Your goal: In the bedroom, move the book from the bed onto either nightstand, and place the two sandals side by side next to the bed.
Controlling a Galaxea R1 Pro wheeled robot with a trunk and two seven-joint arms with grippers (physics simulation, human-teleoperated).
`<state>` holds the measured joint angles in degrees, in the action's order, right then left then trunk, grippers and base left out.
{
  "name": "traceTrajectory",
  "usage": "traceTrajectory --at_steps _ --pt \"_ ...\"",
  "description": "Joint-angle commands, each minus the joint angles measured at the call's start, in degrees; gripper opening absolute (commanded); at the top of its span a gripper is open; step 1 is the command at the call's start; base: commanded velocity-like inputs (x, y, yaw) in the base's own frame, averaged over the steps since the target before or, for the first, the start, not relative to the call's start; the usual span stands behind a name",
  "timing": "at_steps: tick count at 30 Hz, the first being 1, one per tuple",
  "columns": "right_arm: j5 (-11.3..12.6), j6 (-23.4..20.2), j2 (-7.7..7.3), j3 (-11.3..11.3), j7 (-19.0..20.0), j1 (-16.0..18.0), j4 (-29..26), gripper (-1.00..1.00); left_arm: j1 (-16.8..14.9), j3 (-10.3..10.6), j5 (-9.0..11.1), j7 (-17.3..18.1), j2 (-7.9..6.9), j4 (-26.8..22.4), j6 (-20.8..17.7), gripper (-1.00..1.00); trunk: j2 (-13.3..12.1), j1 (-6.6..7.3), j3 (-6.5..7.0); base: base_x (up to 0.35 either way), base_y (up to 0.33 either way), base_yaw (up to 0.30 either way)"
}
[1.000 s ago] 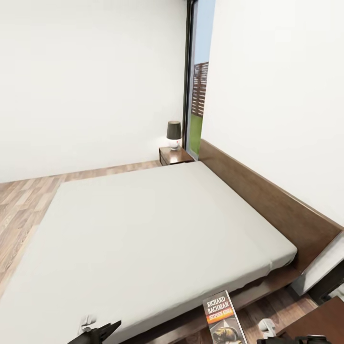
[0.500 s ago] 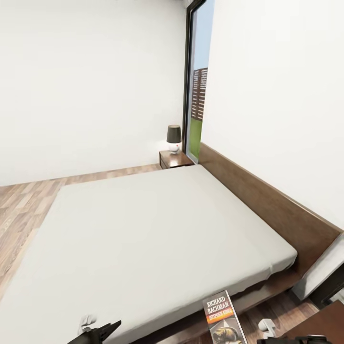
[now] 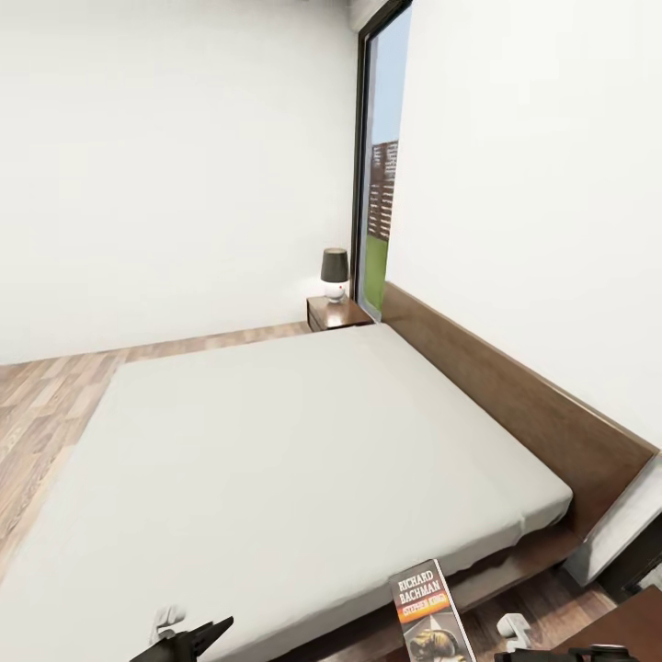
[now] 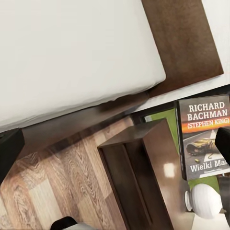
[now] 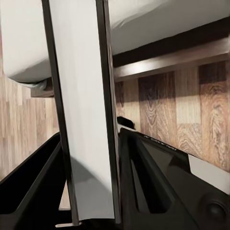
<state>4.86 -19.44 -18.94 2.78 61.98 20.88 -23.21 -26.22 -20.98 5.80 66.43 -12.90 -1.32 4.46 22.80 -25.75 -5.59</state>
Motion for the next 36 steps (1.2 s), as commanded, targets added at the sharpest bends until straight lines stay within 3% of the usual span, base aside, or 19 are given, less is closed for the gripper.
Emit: traceTrajectory --at_steps 1,36 --pt "0.51 -0.51 -0.08 0.30 0.05 0.04 -0.06 -1.00 -0.05 0.50 0.53 0.10 -0.02 0.09 0.46 1.00 0.12 -0.04 -0.03 0.000 0.000 0.000" --pt "0.51 -0.51 -0.08 0.30 0.03 0.04 -0.04 -1.00 -0.06 0.50 0.53 0.10 -0.02 0.09 0.46 1.00 0.12 -0.04 3.20 0.000 0.000 0.000"
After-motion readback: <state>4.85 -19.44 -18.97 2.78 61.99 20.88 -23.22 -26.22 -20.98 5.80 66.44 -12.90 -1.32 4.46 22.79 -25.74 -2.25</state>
